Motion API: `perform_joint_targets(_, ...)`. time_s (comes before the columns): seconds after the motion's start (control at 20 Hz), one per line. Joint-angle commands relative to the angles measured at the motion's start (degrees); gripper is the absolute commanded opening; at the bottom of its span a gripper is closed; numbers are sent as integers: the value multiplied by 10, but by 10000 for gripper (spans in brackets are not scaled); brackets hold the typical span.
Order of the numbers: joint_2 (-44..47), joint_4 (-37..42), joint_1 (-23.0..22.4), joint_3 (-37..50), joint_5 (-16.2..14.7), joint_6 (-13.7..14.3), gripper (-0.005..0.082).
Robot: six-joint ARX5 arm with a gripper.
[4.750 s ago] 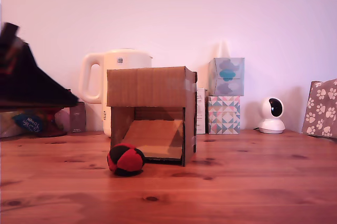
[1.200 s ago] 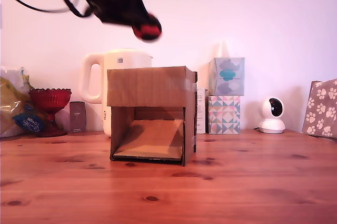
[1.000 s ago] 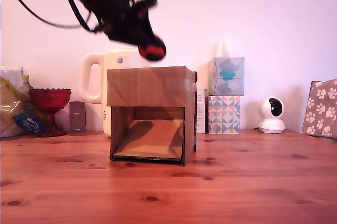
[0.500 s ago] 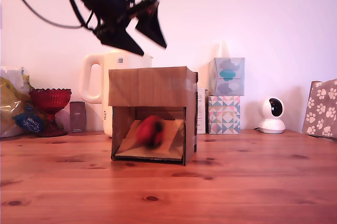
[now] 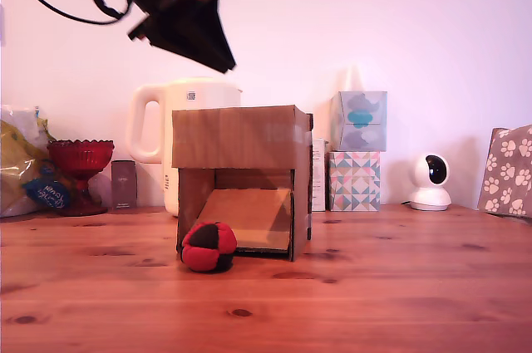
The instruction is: Drop the footbag into the cardboard dice tower
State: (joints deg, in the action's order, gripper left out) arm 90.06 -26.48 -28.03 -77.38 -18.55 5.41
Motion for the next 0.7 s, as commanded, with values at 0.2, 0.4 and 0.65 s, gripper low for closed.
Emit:
perform_joint_targets(0.2,-112,193,9,221,-5,0,-24)
perform_joint_targets(0.4,-189,322,29,370,-5,-26,-24)
perform_joint_targets(0.65,-262,412,82,512,-5,-66,-24)
